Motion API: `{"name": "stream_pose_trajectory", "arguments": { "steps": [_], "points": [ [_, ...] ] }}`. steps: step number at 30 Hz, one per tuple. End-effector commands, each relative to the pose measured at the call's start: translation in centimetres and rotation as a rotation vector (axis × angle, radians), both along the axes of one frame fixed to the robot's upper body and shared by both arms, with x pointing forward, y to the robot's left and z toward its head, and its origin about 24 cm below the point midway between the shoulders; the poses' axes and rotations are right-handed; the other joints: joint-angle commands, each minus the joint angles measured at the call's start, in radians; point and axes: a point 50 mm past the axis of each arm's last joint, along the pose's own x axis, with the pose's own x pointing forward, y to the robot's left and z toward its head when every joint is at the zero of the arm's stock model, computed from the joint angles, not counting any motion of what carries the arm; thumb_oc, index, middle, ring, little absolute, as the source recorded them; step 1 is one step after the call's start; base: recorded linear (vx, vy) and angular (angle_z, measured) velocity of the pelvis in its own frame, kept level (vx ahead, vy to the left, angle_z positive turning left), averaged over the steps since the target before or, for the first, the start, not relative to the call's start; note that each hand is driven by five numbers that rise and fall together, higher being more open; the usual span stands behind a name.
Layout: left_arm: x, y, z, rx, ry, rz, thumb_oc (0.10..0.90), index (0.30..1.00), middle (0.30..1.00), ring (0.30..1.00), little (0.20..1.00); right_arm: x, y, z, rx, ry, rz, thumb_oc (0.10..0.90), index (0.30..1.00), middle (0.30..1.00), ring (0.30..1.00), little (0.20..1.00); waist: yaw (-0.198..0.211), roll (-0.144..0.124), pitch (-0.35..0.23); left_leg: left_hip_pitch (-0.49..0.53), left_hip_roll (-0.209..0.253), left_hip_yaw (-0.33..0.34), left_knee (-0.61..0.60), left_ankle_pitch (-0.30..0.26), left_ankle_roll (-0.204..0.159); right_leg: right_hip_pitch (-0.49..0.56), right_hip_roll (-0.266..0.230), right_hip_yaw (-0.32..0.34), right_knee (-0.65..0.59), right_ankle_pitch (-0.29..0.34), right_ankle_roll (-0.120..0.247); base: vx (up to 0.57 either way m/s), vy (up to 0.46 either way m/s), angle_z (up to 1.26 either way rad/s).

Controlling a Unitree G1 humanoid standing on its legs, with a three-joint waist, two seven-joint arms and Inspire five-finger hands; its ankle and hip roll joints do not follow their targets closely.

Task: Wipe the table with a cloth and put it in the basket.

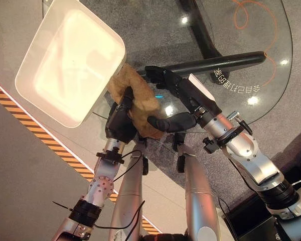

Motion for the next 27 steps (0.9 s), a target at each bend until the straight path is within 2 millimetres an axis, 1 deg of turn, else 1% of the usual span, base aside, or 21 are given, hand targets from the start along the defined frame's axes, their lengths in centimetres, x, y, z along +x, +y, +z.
{"name": "stream_pose_trajectory", "arguments": {
  "steps": [1,10,13,16,18,19,20,23,27],
  "points": [
    [-2.2,-0.9,4.3,-0.068,-0.305,-0.087,0.100,0.300,0.300,0.300,0.200,-2.7,0.9,4.3,0.144,-0.219,0.128,0.800,0.900,0.900,0.900,0.900,0.026,-0.007,-0.027,0.064,-0.065,0.019,-0.003,-0.097,0.053,0.029,0.086,0.050,-0.085,0.075,0.043,0.00,0.000,0.00],
    [-2.2,-0.5,4.3,-0.070,-0.303,-0.059,0.100,0.300,0.300,0.300,0.200,-2.7,0.3,4.6,0.191,-0.245,0.092,0.800,0.900,0.900,0.900,0.900,0.024,-0.006,-0.027,0.083,-0.065,0.030,-0.006,-0.101,0.055,0.047,0.086,0.048,-0.088,0.075,0.043,0.00,0.000,0.00],
    [-2.2,0.2,4.3,-0.050,-0.318,0.009,0.100,0.300,0.300,0.300,0.200,-2.7,-0.3,4.7,0.256,-0.244,0.078,0.800,0.900,0.900,0.900,0.900,0.022,-0.007,-0.027,0.094,-0.064,0.033,-0.011,-0.101,0.054,0.057,0.089,0.050,-0.089,0.073,0.043,0.00,0.000,0.00],
    [-2.3,1.7,4.9,-0.031,-0.355,0.128,0.100,0.300,0.300,0.300,0.200,-2.6,-1.0,4.4,0.310,-0.214,0.054,0.800,0.900,0.900,0.900,0.900,0.021,-0.006,-0.027,0.108,-0.061,0.037,-0.018,-0.100,0.053,0.067,0.091,0.051,-0.088,0.068,0.042,0.00,0.000,0.00],
    [-2.4,3.7,5.7,-0.004,-0.393,0.274,0.100,0.300,0.300,0.300,0.200,-2.4,-1.7,3.5,0.349,-0.168,0.016,0.800,0.900,0.900,0.900,0.900,0.018,-0.003,-0.027,0.121,-0.061,0.039,-0.021,-0.101,0.051,0.077,0.092,0.051,-0.085,0.061,0.039,-0.01,-0.004,-0.04],
    [-2.5,4.1,5.9,0.003,-0.403,0.307,0.100,0.300,0.300,0.300,0.200,-2.3,-1.9,3.3,0.357,-0.156,0.008,0.800,0.900,0.900,0.900,0.900,0.018,-0.002,-0.027,0.123,-0.061,0.039,-0.020,-0.101,0.051,0.078,0.092,0.051,-0.083,0.059,0.038,0.00,0.005,-0.05],
    [-2.6,5.0,6.4,0.016,-0.422,0.387,0.100,0.300,0.300,0.300,0.200,-2.2,-2.1,2.8,0.378,-0.123,-0.007,0.800,0.900,0.900,0.900,0.900,0.018,0.001,-0.027,0.130,-0.061,0.040,-0.020,-0.103,0.049,0.083,0.091,0.051,-0.081,0.053,0.036,0.00,0.009,-0.05],
    [-3.0,7.1,7.3,0.037,-0.437,0.551,0.100,0.300,0.300,0.300,0.200,-1.9,-2.5,1.3,0.392,-0.054,-0.053,0.800,0.900,0.900,0.900,0.900,0.019,0.013,-0.027,0.140,-0.065,0.039,-0.017,-0.103,0.043,0.093,0.087,0.050,-0.075,0.041,0.029,0.00,0.030,-0.05],
    [-3.6,8.7,8.3,0.120,-0.444,0.760,0.100,0.300,0.300,0.300,0.200,-1.4,-2.6,-0.9,0.388,0.061,-0.088,0.800,0.900,0.900,0.900,0.900,0.021,0.031,-0.027,0.145,-0.071,0.037,-0.003,-0.107,0.037,0.096,0.077,0.048,-0.062,0.022,0.018,0.00,0.061,-0.08]
  ]
}}
